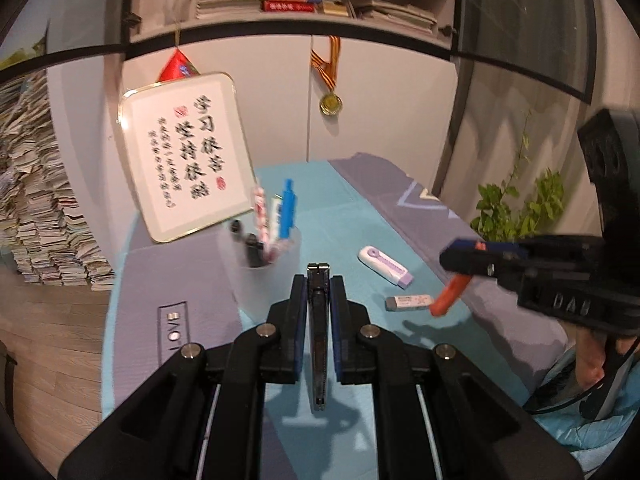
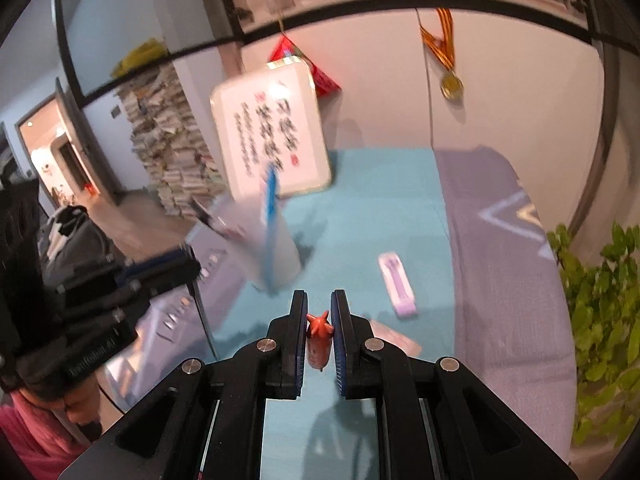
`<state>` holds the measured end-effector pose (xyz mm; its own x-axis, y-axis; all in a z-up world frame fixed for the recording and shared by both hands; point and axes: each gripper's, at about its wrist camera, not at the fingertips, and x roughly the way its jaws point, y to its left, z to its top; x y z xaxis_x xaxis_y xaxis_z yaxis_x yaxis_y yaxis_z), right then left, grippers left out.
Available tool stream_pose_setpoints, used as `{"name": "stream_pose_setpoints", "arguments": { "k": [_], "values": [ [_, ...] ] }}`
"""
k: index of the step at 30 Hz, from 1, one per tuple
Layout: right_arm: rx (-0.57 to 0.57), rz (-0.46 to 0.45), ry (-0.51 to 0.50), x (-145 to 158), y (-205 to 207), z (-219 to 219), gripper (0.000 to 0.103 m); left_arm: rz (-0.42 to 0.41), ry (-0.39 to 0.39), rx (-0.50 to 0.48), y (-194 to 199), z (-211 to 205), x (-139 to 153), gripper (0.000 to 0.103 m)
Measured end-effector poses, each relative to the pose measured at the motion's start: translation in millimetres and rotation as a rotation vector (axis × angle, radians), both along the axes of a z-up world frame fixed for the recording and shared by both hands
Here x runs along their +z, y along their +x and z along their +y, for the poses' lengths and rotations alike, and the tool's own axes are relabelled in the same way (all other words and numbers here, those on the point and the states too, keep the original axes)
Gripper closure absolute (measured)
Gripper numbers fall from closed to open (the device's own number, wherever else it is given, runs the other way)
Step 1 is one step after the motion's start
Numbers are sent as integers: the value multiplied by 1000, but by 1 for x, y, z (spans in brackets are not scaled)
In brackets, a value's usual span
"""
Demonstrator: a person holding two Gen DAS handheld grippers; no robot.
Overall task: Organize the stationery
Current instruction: 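Carry the orange highlighter with the right gripper into the frosted cup and open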
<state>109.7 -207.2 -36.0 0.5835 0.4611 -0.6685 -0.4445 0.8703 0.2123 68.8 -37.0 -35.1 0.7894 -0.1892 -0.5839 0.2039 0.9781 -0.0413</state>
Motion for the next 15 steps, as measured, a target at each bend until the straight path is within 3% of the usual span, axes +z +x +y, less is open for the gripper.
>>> {"name": "stream_pose_setpoints", "arguments": {
  "k": [8,15],
  "values": [
    [48,-122,68,44,18,48,90,-38,-16,63,-19,31,13,94],
    [40,-125,67,40,49,80,90,-55,-33,110,-21,56,17,94]
  ]
}}
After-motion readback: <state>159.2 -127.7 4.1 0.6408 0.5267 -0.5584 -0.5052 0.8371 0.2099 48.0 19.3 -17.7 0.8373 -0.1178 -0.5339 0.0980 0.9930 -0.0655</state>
